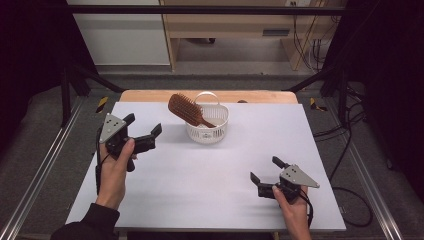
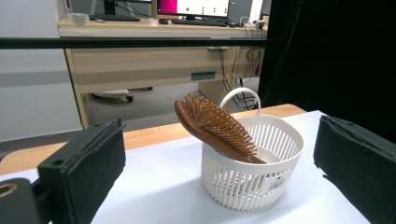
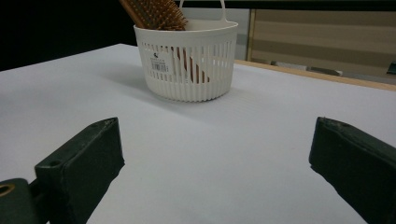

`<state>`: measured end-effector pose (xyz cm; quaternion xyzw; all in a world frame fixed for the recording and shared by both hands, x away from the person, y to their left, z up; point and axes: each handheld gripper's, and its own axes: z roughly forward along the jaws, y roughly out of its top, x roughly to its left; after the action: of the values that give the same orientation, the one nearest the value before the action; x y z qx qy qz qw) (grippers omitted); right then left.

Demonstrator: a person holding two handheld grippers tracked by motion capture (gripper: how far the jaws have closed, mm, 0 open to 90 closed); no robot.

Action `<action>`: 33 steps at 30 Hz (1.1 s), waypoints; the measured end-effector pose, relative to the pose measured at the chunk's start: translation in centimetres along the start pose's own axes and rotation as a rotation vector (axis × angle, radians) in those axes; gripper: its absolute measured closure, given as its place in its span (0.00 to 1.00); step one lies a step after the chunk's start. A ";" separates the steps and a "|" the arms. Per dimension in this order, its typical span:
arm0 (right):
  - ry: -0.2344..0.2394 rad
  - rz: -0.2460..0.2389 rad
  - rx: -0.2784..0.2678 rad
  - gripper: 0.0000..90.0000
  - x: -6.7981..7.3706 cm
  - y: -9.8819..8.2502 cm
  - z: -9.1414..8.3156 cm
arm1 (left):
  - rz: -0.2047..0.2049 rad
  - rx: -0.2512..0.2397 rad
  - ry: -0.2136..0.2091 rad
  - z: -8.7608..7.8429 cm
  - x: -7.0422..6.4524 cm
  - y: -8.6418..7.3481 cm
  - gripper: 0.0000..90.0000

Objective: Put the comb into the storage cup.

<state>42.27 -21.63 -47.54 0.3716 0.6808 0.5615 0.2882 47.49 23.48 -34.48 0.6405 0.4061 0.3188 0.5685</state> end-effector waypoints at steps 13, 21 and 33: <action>-0.003 -0.005 0.000 0.04 0.0 -0.1 0.0 | 0.010 0.001 -0.022 -1.6 0.5 -0.2 0.02; -0.006 -0.010 0.004 0.04 0.1 -0.1 0.0 | 0.016 -0.022 -0.026 -3.0 1.2 -0.6 0.02; -0.016 -0.023 0.010 0.04 0.0 -0.2 0.0 | 0.050 -0.048 -0.001 -4.8 2.0 -1.9 0.02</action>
<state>42.18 -21.64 -47.71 0.3694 0.6855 0.5519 0.2983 43.93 27.52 -35.70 0.6369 0.3820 0.3422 0.5756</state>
